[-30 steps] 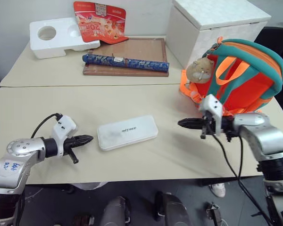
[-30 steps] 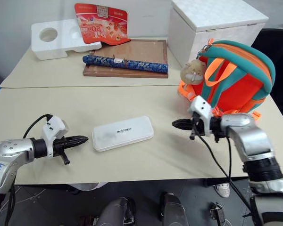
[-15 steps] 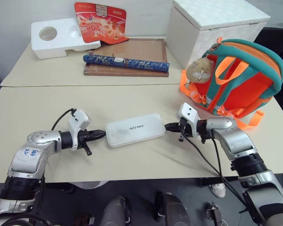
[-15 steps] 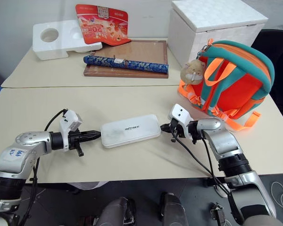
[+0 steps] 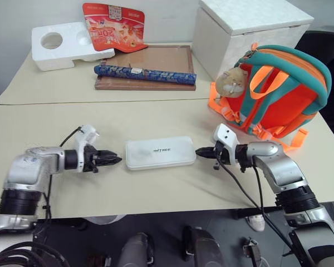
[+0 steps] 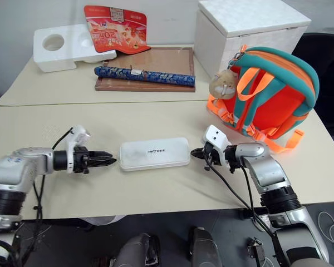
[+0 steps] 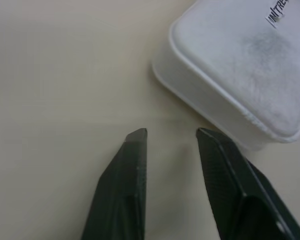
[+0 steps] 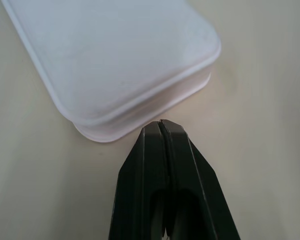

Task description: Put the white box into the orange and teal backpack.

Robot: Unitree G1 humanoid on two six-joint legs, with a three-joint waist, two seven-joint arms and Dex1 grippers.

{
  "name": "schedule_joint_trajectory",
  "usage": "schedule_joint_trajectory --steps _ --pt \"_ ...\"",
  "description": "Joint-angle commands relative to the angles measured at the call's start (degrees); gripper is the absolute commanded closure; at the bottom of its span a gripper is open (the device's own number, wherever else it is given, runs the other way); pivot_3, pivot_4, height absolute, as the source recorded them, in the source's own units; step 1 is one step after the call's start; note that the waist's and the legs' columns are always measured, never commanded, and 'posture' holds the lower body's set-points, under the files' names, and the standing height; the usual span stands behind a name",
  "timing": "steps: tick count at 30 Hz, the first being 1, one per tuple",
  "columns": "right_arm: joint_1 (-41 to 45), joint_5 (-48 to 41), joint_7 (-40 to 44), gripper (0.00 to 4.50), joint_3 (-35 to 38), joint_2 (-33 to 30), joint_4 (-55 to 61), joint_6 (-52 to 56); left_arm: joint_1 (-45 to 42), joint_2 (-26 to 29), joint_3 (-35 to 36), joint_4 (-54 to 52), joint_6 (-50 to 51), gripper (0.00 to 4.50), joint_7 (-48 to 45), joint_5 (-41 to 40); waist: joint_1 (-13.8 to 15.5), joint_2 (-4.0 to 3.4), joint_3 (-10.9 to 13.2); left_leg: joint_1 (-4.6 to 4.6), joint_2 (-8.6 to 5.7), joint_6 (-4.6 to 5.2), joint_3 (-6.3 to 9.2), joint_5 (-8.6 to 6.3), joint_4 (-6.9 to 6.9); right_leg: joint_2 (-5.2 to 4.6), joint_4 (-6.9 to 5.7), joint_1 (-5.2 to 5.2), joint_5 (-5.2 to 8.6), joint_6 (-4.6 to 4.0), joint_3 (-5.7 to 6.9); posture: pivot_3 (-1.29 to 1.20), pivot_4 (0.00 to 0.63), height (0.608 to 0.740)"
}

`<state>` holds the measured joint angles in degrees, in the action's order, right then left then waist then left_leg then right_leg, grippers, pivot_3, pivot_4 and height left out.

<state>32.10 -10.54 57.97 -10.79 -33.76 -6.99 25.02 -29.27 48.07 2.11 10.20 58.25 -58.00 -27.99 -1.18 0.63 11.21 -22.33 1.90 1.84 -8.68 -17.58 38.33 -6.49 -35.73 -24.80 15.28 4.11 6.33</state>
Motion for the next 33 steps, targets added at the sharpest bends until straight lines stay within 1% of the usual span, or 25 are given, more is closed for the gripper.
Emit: schedule_joint_trajectory --steps 1,2,4,8,12,15,18,19,20,21,22,25,28,30,33 --pt "0.74 0.13 -0.21 4.5 1.39 -0.57 0.76 -1.41 -2.89 -0.1 0.76 3.65 10.12 1.47 -1.21 -3.8 -0.28 0.0 0.0 0.01 -0.02 0.0 0.0 0.0 0.01 0.0 -0.02 0.02 0.02 0.04 -0.01 0.0 0.15 0.74" --pt "0.79 0.42 -0.23 4.5 1.14 -0.46 0.61 -1.82 -4.29 -0.83 0.84 5.48 12.81 1.1 -0.77 -4.36 -0.28 0.0 0.0 0.0 -0.05 0.03 0.02 0.02 0.03 0.01 -0.05 0.03 0.04 0.07 -0.01 0.0 0.15 0.74" --pt "0.93 0.83 -0.32 4.5 0.82 -0.19 0.32 -2.34 -6.08 -2.26 -0.01 7.78 16.24 0.52 0.01 -4.72 -0.25 0.0 0.0 0.02 -0.13 0.07 0.04 0.04 0.08 0.04 -0.12 0.07 0.07 0.12 -0.02 0.0 0.15 0.74" --pt "1.47 1.15 -0.48 4.5 0.78 0.35 -0.4 -2.79 -8.92 -5.0 -2.26 11.05 19.31 0.52 1.14 -3.84 -0.21 0.0 0.0 0.04 -0.16 0.08 0.14 0.04 0.31 0.01 -0.17 0.22 0.09 0.15 -0.08 0.0 0.15 0.74" --pt "2.18 1.36 -0.62 4.5 0.75 0.82 -1.24 -3.22 -11.05 -8.34 -4.7 11.82 20.85 0.52 0.76 -4.3 0.2 0.0 -0.01 0.04 -0.19 0.08 0.2 0.04 0.42 -0.06 -0.22 0.26 0.09 0.15 -0.21 0.0 0.15 0.74" --pt "2.6 1.51 -0.81 4.5 0.66 1.37 -1.77 -3.65 -13.64 -12.7 -5.32 14.16 21.19 0.52 2.19 -3.74 0.86 0.0 -0.01 0.03 -0.21 0.08 0.21 0.02 0.51 -0.06 -0.24 0.26 0.09 0.15 -0.25 0.0 0.15 0.74" --pt "2.7 1.56 -1.09 4.5 0.64 1.72 -1.87 -3.81 -15.49 -15.79 -5.16 15.4 21.01 0.52 2.97 -3.65 1.16 0.0 -0.01 0.02 -0.21 0.09 0.22 0.01 0.61 -0.07 -0.23 0.27 0.09 0.15 -0.28 0.0 0.15 0.74" --pt "2.68 1.57 -1.18 4.5 0.7 1.8 -1.84 -3.81 -16.24 -17.0 -4.32 15.97 20.66 0.81 3.61 -3.73 1.21 0.0 -0.01 0.01 -0.21 0.09 0.22 0.01 0.62 -0.08 -0.24 0.28 0.09 0.15 -0.31 0.0 0.15 0.74" --pt "2.63 1.58 -1.27 4.5 0.76 1.83 -1.82 -3.86 -17.17 -18.15 -3.08 17.08 20.41 0.89 4.64 -3.69 1.31 0.0 -0.01 0.01 -0.21 0.09 0.23 0.01 0.64 -0.08 -0.23 0.27 0.09 0.15 -0.31 0.0 0.15 0.74" --pt "2.5 1.6 -1.37 4.5 0.82 1.8 -1.76 -3.92 -17.97 -18.77 -2.05 17.99 20.35 1.07 5.14 -3.81 1.34 0.0 -0.01 0.01 -0.22 0.1 0.24 0.01 0.66 -0.09 -0.23 0.28 0.09 0.15 -0.31 0.0 0.15 0.74" --pt "2.25 1.58 -1.45 4.5 0.92 1.69 -1.66 -4.0 -18.56 -18.87 -1.42 18.39 20.56 1.36 5.1 -4.06 1.3 0.0 -0.01 -0.02 -0.23 0.1 0.26 0.01 0.68 -0.09 -0.23 0.28 0.09 0.15 -0.29 0.0 0.15 0.74" --pt "1.35 1.58 -1.6 4.5 1.32 1.37 -1.26 -4.14 -19.39 -18.23 -0.67 18.64 21.28 2.25 4.51 -4.53 0.86 0.08 -0.02 -0.1 -0.15 0.09 0.25 -0.01 0.68 -0.09 -0.25 0.23 0.07 0.18 -0.3 0.0 0.15 0.74" --pt "-0.09 1.5 -1.74 4.5 1.83 0.85 -0.46 -4.4 -18.99 -16.44 -0.97 17.56 22.33 2.91 3.11 -5.58 0.79 0.08 -0.02 -0.06 -0.07 0.04 0.25 -0.03 0.68 -0.07 -0.25 0.24 0.07 0.17 -0.26 0.0 0.15 0.74" --pt "-0.95 1.45 -2.18 4.5 2.35 0.71 0.11 -4.64 -18.22 -15.38 -1.73 15.84 22.99 3.16 2.31 -6.32 0.57 0.08 -0.02 -0.04 -0.07 0.03 0.23 -0.04 0.67 -0.07 -0.25 0.24 0.07 0.17 -0.26 0.0 0.15 0.74" --pt "-2.52 0.95 -3.98 4.5 4.2 0.45 1.72 -4.21 -17.34 -13.86 -1.67 12.6 24.78 3.17 1.41 -8.29 0.12 0.08 -0.02 -0.05 -0.04 -0.01 0.22 -0.06 0.65 -0.08 -0.25 0.22 0.08 0.17 -0.29 0.0 0.15 0.74"
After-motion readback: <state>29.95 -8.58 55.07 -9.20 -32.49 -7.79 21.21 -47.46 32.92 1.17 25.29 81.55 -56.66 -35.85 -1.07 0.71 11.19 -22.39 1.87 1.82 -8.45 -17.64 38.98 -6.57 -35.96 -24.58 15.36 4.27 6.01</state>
